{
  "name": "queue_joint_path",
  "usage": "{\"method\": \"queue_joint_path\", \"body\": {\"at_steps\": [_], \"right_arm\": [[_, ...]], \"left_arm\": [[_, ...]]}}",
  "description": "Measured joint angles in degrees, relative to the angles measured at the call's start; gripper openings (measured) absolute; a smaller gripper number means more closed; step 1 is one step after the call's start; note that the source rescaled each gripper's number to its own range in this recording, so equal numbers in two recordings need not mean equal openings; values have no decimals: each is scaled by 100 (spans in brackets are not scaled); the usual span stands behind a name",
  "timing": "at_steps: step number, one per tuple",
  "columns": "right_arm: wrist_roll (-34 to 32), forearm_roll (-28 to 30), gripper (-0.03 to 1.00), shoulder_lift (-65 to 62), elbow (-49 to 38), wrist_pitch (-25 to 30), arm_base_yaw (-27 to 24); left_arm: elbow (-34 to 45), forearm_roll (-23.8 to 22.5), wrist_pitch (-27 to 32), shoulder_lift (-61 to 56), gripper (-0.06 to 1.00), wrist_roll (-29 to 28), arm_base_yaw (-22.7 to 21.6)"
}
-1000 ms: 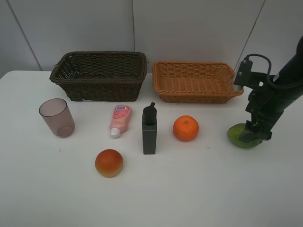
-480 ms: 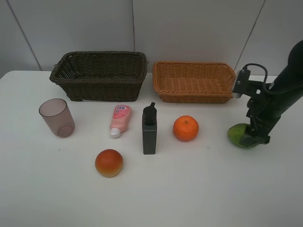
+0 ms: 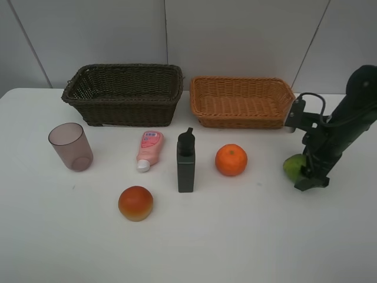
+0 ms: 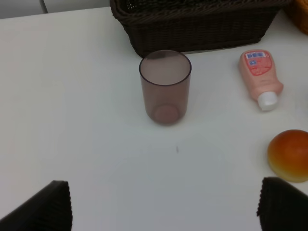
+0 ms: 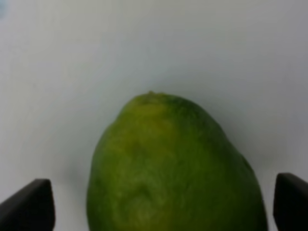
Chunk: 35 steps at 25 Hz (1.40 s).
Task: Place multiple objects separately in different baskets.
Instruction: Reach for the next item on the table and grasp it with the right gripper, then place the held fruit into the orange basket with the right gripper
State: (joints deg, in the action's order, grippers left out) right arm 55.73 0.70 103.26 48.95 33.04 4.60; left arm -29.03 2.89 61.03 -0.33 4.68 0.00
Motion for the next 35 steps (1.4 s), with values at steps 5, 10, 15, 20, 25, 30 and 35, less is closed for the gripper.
{"method": "queue_joint_path", "body": {"at_steps": [5,10,15,20,25,30,35], "right_arm": [[0,-21,94,60,-352,-590,0],[73,-70,44,40,-539,-737,0],[169,-70,45,23,-564,-769,0],[174,-70,45,23,-564,-769,0],[174,-70,45,23,-564,-769,0],[-15,-260,45,-134,-418,-620,0],[-1061,-491,45,-521,299,345,75]], "left_arm": [[0,0,0,0,100,0,0],[0,0,0,0,100,0,0],[0,0,0,0,100,0,0],[0,0,0,0,100,0,0],[0,0,0,0,100,0,0],[0,0,0,0,100,0,0],[0,0,-2,0,100,0,0]]}}
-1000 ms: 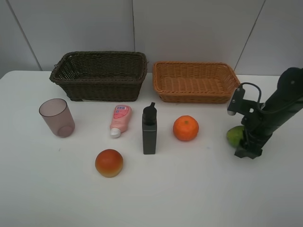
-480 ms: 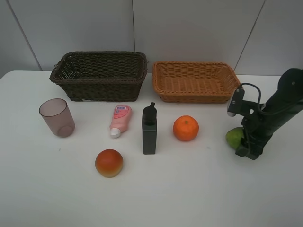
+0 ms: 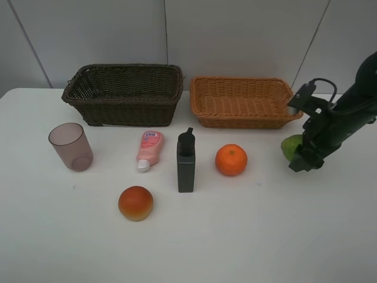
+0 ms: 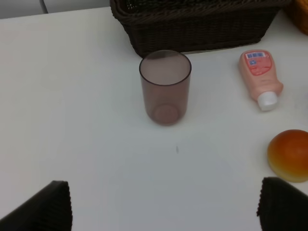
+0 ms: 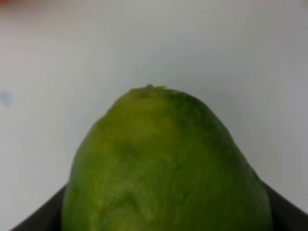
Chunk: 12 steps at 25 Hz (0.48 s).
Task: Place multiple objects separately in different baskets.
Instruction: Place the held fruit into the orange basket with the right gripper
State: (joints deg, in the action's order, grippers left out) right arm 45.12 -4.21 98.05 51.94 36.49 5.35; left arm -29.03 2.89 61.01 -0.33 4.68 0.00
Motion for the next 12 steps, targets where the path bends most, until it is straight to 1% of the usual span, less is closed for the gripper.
{"method": "queue_joint_path", "body": {"at_steps": [2,4,7,9,12], "right_arm": [[-622,45,45,-20,293,493,125],[-1449,155,45,-20,543,864,285],[-2731,278,45,-20,984,1174,525],[-3817,421,45,-4,1311,1491,702],[-5023,686,45,121,1745,1850,939]], "left_arm": [[0,0,0,0,100,0,0],[0,0,0,0,100,0,0],[0,0,0,0,100,0,0],[0,0,0,0,100,0,0],[0,0,0,0,100,0,0]]}}
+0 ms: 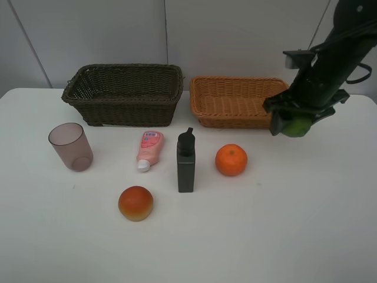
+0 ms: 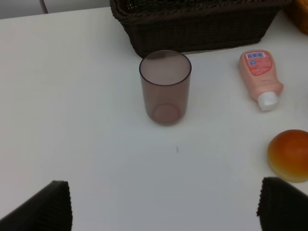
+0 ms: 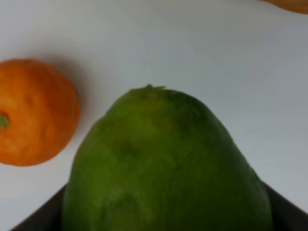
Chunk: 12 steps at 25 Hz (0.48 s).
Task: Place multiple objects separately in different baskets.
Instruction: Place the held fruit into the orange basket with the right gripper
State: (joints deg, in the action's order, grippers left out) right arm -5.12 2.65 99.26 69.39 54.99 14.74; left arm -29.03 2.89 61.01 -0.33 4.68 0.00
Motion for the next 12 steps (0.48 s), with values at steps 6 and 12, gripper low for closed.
{"method": "queue_joint_path", "body": {"at_steps": [6,12], "right_arm": [[-1171,426,45,451,884,179,442],[-1468,878,45,1196,1814,336,558]], "left_arm": [[0,0,0,0,100,0,0],[0,0,0,0,100,0,0]]}}
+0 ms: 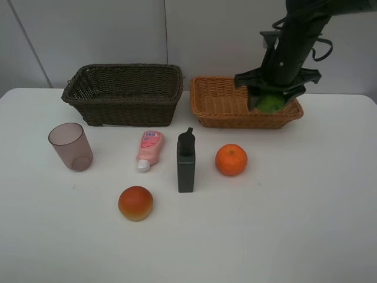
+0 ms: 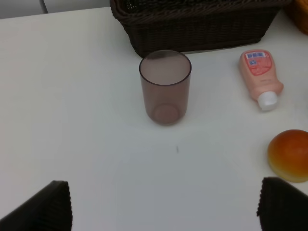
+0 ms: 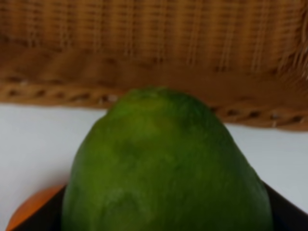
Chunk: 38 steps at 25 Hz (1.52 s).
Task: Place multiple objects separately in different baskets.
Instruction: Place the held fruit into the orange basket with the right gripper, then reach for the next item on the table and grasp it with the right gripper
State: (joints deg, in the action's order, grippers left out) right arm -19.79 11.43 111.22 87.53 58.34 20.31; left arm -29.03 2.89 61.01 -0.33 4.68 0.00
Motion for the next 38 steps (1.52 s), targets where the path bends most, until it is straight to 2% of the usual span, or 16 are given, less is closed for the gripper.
{"method": "queue_joint_path", "body": {"at_steps": [5,11,20,26,27,28,30,31,34,38], "right_arm": [[-34,339,45,581,926,163,0],[-158,355,45,1367,1850,112,-136],[-271,317,45,1919,1914,-712,-419],[-271,386,45,2119,1914,-876,-435],[-271,386,48,2146,1914,-887,-435],[-271,393,55,2152,1914,-917,-435],[-271,446,79,2152,1914,-943,-435],[-271,496,87,2152,1916,-948,-435],[-271,549,97,2152,1921,-923,-435],[-271,549,98,1983,1932,-729,-435]], "left_arm": [[0,0,0,0,100,0,0],[0,0,0,0,100,0,0],[0,0,0,0,100,0,0],[0,0,0,0,100,0,0],[0,0,0,0,100,0,0],[0,0,0,0,100,0,0],[0,0,0,0,100,0,0],[0,0,0,0,100,0,0],[0,0,0,0,100,0,0],[0,0,0,0,100,0,0]]}}
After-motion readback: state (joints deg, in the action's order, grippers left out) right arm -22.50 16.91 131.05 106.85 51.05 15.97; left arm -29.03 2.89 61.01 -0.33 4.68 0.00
